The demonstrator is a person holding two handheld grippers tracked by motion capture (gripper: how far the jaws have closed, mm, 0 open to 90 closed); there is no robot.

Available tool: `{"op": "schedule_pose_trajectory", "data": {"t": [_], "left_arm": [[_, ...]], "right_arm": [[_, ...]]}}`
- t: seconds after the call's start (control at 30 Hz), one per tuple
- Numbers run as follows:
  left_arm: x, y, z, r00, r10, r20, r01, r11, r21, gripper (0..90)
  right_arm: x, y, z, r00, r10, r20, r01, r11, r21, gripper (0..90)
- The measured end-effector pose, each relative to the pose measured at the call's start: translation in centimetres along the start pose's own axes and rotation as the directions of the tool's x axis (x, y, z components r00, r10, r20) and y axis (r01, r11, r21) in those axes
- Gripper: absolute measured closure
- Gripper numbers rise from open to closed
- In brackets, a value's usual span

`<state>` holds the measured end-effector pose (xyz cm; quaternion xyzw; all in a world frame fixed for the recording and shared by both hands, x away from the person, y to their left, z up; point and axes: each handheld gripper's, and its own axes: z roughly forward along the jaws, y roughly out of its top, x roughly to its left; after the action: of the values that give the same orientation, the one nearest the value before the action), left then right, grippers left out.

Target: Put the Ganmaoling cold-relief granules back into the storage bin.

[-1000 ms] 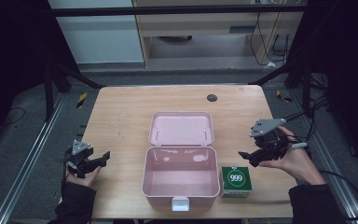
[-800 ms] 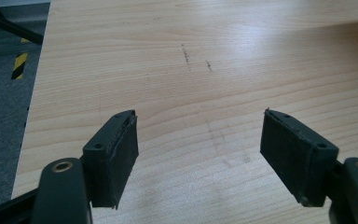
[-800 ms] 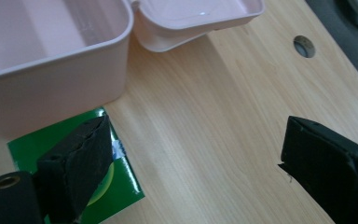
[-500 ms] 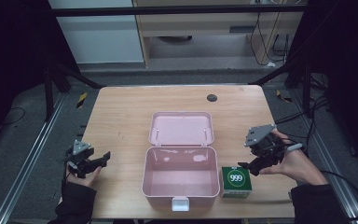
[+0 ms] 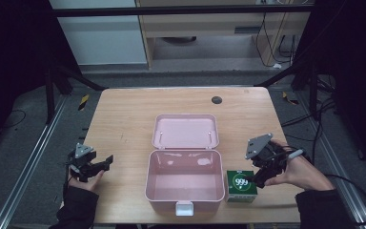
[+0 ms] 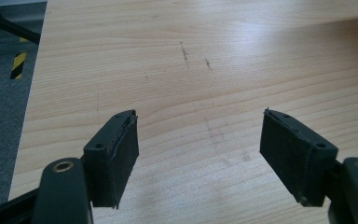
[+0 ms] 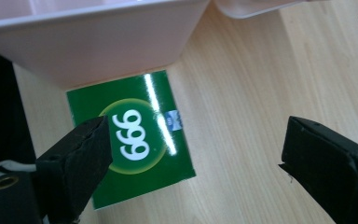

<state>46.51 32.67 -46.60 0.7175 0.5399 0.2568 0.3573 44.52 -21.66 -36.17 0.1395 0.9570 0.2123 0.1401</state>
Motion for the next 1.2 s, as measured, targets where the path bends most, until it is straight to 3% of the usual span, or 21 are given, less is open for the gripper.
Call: {"op": "schedule_pose_trajectory", "data": {"t": [0.23, 0.87, 1.2], "left_arm": [[0.0, 0.0, 0.0, 1.0000, 0.001, 0.001, -0.001, 1.0000, 0.001, 27.1], [0.0, 0.0, 0.0, 1.0000, 0.002, 0.000, -0.002, 1.0000, -0.001, 27.3], [0.0, 0.0, 0.0, 1.0000, 0.002, -0.002, -0.002, 1.0000, -0.001, 27.4]], "right_arm": [[0.8, 0.0, 0.7, 0.9981, -0.028, -0.056, 0.030, 0.999, 0.035, 8.2], [2.2, -0.1, 3.2, 0.9875, -0.061, -0.145, 0.077, 0.991, 0.108, 5.5], [2.4, -0.1, 4.3, 0.9844, -0.075, -0.159, 0.094, 0.988, 0.119, 4.0]]}}
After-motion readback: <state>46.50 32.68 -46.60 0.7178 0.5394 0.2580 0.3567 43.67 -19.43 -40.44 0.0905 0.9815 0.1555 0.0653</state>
